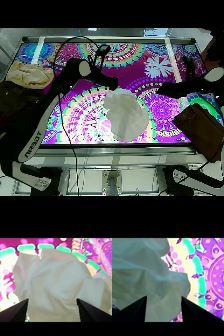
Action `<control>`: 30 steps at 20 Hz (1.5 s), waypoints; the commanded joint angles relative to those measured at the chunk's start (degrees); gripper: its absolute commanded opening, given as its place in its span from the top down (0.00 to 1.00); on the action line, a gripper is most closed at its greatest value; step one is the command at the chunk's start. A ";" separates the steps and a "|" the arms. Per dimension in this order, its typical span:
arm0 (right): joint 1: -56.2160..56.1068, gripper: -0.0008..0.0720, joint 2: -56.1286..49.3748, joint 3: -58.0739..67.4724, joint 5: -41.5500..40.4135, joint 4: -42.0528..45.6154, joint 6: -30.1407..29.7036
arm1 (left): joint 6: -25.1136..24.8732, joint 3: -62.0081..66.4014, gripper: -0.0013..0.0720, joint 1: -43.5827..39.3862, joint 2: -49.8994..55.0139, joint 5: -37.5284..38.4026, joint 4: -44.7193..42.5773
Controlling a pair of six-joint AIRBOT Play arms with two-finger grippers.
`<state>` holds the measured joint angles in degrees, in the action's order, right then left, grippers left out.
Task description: Fold the shirts.
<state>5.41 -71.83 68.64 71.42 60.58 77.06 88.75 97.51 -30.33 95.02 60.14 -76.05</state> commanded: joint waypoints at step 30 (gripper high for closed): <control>-7.82 0.96 -4.09 -17.92 -13.62 -2.16 -7.63 | -4.79 6.05 0.96 1.11 15.67 1.70 3.08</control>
<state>-2.50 -77.10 48.07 55.72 56.62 71.99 84.16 99.98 -30.17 110.65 58.43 -68.40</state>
